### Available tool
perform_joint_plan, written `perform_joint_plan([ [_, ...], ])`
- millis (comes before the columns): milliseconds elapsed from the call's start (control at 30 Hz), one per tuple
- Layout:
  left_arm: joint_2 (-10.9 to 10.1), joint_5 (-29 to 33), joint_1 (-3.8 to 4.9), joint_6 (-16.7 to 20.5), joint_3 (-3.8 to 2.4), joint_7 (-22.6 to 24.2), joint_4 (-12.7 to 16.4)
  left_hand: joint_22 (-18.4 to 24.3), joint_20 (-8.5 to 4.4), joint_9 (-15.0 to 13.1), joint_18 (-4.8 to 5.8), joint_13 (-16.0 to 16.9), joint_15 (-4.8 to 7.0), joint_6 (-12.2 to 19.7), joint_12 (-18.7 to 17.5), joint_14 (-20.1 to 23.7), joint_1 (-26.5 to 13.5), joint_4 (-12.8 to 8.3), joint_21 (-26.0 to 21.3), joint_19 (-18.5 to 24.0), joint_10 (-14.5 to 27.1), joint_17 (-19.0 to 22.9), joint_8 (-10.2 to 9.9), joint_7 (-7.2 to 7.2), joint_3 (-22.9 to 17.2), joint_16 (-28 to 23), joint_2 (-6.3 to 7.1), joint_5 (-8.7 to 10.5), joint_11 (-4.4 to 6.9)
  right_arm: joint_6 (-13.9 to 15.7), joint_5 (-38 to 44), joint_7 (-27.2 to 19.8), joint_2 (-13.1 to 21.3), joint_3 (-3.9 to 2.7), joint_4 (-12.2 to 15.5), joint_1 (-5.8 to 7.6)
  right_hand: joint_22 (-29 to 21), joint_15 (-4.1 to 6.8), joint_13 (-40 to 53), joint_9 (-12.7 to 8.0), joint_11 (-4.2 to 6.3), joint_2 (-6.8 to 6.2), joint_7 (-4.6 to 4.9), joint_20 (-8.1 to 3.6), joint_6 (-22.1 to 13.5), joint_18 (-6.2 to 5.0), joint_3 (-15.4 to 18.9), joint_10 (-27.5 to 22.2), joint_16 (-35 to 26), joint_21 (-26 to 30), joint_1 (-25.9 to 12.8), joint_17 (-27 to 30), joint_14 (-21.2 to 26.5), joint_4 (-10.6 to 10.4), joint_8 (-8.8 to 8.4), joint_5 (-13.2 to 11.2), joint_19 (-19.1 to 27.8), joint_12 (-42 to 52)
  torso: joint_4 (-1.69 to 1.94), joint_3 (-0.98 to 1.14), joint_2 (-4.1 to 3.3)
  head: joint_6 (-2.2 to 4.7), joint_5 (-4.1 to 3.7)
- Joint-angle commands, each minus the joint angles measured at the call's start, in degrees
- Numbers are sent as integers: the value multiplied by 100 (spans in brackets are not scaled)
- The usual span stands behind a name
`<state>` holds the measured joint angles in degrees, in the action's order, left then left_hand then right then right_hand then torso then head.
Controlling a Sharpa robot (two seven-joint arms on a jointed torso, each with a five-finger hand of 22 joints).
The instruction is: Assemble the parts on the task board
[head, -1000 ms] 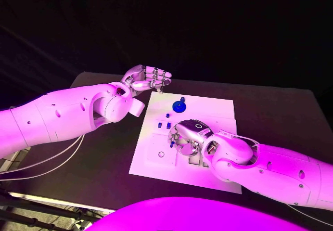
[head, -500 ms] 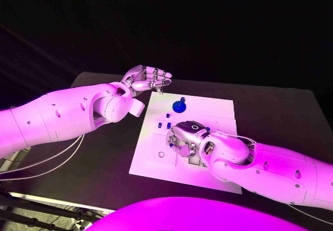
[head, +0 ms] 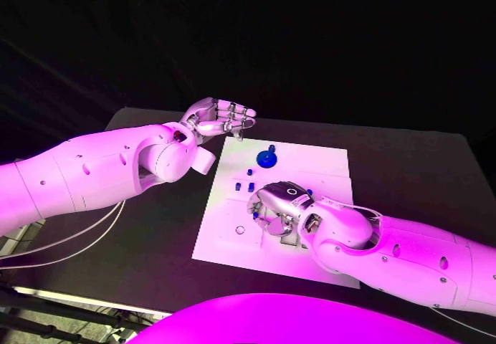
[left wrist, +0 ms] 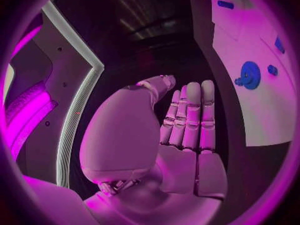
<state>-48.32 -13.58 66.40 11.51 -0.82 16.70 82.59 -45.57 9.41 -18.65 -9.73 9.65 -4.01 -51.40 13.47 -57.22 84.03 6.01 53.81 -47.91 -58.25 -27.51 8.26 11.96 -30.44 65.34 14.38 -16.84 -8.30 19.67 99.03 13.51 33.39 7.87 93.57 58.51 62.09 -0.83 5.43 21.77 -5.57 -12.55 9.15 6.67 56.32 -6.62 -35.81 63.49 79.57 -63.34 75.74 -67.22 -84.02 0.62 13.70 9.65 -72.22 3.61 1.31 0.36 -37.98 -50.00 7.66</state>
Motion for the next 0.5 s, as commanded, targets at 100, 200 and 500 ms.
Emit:
perform_joint_plan([
  [100,7,-29,8,-140,-4,-5,-1,-6,-13,9,-71,9,12,41,36,40,7,-25,-39,43,49,9,-19,-12,15,-19,-39,-14,11,334,23,-80,119,-2,129,-6,-97,-45,-10,-27,-60,-112,-9,32,-146,-55,45,-173,-47,118,-4,92,-133,-28,-95,41,81,60,2,3,0,0,-8],
  [200,4,-29,7,-153,-3,-4,-4,-7,-12,10,-71,10,11,43,38,40,4,-23,-39,43,50,8,-19,-12,17,-18,-42,-13,11,327,-32,-55,276,-11,290,7,-113,-49,-16,-32,-62,-144,-17,39,-184,-60,88,-219,-55,146,-17,116,-125,-41,-121,43,92,89,-1,1,0,0,-3],
  [500,-7,-34,7,-208,-3,-23,-2,-7,-11,10,-71,11,10,44,43,37,-1,-18,-39,43,50,8,-19,-11,18,-13,-51,-11,10,157,-353,34,874,-97,714,240,-157,-49,-27,-27,-57,-202,-27,45,-184,-70,264,-314,-65,218,-57,158,-110,-104,-139,89,104,172,-13,-3,0,0,-96],
])
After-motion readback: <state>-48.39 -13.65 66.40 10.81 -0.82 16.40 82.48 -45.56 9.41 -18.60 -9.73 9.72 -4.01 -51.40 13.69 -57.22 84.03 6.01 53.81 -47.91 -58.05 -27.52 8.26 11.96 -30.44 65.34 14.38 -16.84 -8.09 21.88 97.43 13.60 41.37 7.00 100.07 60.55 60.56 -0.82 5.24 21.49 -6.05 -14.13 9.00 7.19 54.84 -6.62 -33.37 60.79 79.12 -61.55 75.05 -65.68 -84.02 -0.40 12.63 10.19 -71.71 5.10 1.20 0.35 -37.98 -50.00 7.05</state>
